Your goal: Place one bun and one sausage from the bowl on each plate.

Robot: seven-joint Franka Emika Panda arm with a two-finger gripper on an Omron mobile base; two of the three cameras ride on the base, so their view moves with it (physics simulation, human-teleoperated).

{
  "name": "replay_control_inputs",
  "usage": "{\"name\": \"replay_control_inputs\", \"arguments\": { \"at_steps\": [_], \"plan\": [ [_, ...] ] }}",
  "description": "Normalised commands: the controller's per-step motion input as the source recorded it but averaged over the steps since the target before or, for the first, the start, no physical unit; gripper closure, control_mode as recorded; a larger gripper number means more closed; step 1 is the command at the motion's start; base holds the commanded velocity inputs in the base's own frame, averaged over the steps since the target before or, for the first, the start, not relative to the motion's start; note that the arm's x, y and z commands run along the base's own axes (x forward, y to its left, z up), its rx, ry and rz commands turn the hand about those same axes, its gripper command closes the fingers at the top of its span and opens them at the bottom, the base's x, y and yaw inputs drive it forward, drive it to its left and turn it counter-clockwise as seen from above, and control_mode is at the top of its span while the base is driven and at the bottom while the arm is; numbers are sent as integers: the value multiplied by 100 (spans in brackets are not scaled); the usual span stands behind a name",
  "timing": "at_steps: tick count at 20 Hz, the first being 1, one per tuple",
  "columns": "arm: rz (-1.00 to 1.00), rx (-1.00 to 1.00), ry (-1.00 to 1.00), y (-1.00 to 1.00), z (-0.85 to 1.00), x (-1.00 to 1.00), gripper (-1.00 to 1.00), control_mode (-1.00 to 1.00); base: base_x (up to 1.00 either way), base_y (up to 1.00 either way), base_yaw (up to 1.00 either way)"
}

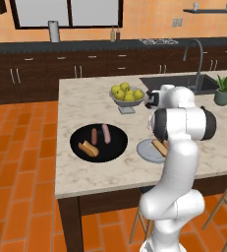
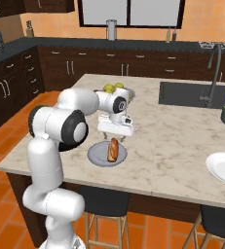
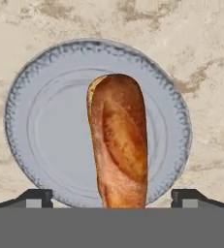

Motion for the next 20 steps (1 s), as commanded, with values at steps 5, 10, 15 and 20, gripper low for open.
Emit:
{"name": "replay_control_inputs", "arguments": {
  "at_steps": [5,10,15,20],
  "plan": [
    [-6,1,-29,87,22,-17,-100,-100,0,0,0],
    [-8,2,-30,96,11,0,-100,-100,0,0,0],
    [-3,0,-14,89,0,31,-100,-100,0,0,0],
    [0,-1,-6,69,0,55,-100,-100,0,0,0]
  ]
}}
